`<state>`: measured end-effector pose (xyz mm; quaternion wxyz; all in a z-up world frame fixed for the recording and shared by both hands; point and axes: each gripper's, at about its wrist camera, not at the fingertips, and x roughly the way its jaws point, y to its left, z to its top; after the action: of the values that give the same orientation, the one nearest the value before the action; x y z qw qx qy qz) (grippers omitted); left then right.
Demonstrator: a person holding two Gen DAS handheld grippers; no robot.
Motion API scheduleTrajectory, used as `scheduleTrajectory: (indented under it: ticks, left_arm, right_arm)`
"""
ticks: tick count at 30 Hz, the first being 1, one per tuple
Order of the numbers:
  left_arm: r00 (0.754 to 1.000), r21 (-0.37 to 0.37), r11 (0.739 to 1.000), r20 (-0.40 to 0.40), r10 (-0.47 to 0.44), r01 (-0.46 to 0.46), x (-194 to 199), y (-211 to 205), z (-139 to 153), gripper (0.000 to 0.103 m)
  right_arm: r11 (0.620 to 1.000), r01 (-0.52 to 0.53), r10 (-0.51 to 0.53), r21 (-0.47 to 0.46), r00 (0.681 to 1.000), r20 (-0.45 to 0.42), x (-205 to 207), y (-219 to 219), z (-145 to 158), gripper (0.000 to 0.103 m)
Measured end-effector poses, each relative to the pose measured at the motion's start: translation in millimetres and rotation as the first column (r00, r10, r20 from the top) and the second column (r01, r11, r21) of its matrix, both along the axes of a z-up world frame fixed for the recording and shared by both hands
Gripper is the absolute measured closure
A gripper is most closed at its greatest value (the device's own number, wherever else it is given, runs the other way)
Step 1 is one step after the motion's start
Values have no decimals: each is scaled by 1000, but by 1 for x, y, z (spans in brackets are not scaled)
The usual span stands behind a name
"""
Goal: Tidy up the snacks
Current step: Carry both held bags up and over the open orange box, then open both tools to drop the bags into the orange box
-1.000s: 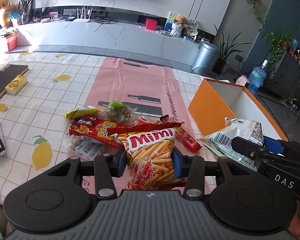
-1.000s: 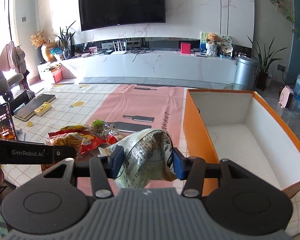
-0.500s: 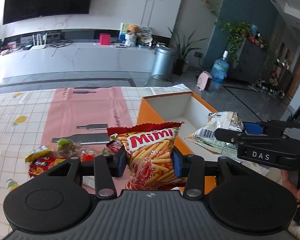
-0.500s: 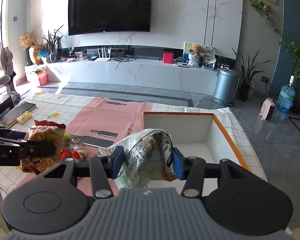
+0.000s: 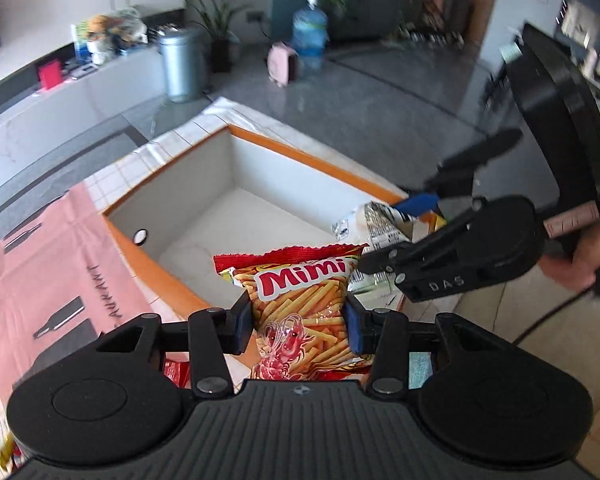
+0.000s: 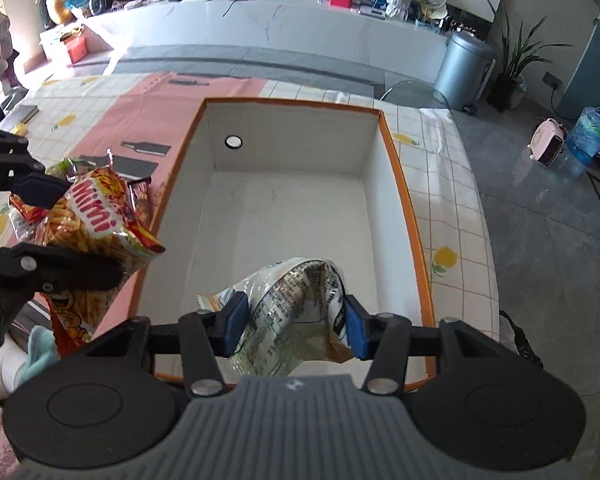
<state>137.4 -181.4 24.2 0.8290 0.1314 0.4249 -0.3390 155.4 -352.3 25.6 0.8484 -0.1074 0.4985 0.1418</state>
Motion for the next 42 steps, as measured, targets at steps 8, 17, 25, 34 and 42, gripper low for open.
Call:
scheduleTrajectory:
  ticks: [8, 17, 25, 34, 42]
  left_arm:
    - [987, 107, 987, -118, -109, 122, 37, -37, -29, 53]
    - [973, 212, 959, -173, -153, 188, 58, -65, -58, 54]
    - [959, 279, 930, -216, -182, 239, 66, -76, -77, 53]
    - [946, 266, 925, -250, -206, 272, 61, -68, -89, 39]
    - [965, 188, 958, -191, -182, 218, 53, -41, -61, 29]
  right_arm:
    - [997, -83, 82, -3, 985, -151, 38, -8, -27, 54]
    - [996, -94, 89, -11, 971, -223, 53, -8, -59, 53]
    - [989, -138, 121, -45, 957, -263, 56, -4, -73, 49]
    - [983, -173, 150, -69, 955, -258, 50, -3, -66, 41]
    - [986, -149, 131, -71, 968, -212, 39, 0, -45, 36]
